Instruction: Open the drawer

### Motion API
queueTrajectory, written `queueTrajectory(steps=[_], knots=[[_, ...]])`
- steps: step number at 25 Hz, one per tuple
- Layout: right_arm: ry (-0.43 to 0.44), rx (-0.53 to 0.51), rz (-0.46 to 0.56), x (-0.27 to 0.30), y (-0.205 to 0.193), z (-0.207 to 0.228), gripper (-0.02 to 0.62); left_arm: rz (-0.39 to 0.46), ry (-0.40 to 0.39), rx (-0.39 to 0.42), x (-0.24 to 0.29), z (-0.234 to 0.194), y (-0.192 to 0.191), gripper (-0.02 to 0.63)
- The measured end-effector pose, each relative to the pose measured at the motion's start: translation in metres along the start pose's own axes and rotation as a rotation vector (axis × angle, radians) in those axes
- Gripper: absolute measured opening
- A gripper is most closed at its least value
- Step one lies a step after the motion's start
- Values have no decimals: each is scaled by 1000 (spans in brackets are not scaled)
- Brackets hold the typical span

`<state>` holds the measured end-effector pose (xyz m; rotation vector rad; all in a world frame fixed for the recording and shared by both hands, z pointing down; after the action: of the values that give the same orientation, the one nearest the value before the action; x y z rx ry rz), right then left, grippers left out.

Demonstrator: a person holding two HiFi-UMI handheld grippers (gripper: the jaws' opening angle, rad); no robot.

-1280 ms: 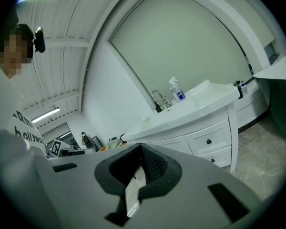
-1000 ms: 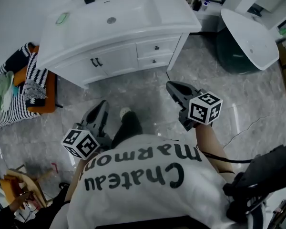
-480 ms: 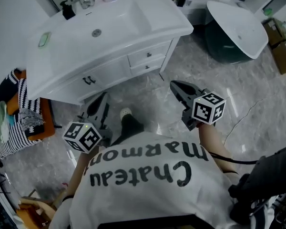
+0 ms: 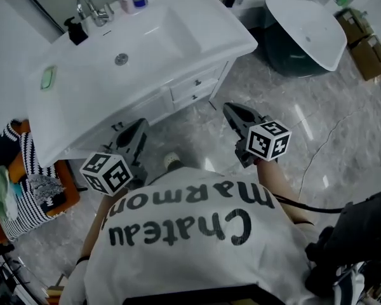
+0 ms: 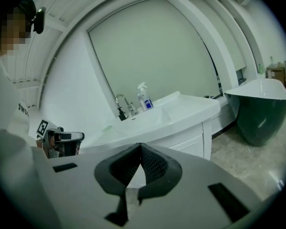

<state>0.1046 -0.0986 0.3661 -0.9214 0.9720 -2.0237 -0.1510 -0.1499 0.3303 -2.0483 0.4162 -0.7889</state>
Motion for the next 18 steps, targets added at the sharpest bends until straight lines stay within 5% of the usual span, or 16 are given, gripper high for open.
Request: queueTrajectory(steps=[7,10,18], knots=[[-20,78,39,36,-11,10,3,8,-71,88,20,-23,9,9],[-18,74,27,47,-17,14,3,21,-62,51,24,-34,13,9],[24,25,-149,90,-36,51,3,120,111,10,5,-53,25,9]])
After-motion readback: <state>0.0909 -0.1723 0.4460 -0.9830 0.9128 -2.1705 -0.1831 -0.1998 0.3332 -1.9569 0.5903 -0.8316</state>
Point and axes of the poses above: the fingertips, and each gripper's own axes: x forward along the fingers, z to its right, y out of its top, the point moved 3 cm from there along -x, backward along the fingers, and after that the axes turned 9 degrees about y, right-handed, at the moved point
